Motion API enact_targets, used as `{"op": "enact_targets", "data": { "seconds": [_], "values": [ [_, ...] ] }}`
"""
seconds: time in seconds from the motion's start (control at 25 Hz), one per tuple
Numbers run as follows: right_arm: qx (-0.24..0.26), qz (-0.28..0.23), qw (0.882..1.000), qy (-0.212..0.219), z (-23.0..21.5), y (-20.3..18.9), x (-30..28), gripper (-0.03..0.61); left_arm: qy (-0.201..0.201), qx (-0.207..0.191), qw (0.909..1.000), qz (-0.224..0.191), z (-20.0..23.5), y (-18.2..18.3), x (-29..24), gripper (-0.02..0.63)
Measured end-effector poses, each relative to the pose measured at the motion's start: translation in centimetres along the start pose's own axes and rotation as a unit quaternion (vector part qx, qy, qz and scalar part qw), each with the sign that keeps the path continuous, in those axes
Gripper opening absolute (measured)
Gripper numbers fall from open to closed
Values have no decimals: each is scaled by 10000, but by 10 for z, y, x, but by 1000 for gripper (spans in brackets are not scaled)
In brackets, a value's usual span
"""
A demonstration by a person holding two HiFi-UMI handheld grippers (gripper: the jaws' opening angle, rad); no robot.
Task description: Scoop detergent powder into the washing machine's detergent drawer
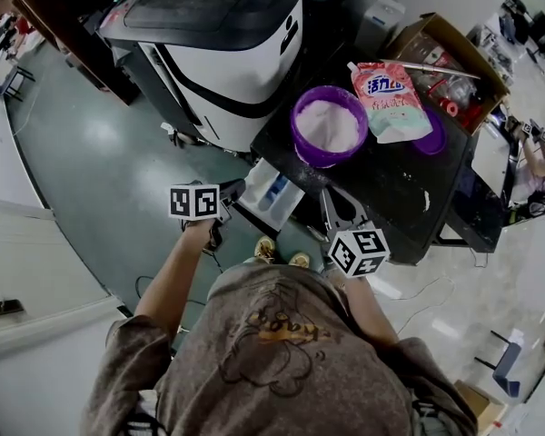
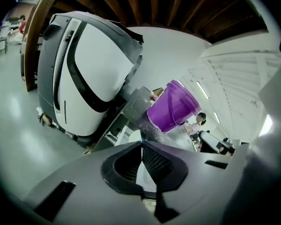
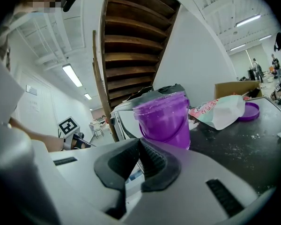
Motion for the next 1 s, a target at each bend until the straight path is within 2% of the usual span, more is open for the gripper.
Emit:
{"op": "enact_targets", "data": {
  "seconds": [0.12,0.28,0.72,1.0],
  "values": [
    [13,15,10000,21,2,0,-1,-8,-282,335,9988,-235,-7,8,8,23],
    [19,18,10000,46,5,0,-2,-8,-623,388,9960,-505,-29,28,22,23],
    [81,-56,9999,53,10,8,0,-8,-1395,20,9851,-1007,-95,102,47,23],
    [80,-147,9998,-92,7,8,13,-8,-1608,-443,9828,-794,-128,124,26,23]
  ]
}}
Point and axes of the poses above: the fingertips, and each gripper's own axes: x backward along the fingers, z to its left, y out of its top, the point moved 5 cm from there along x, backward along the fingers
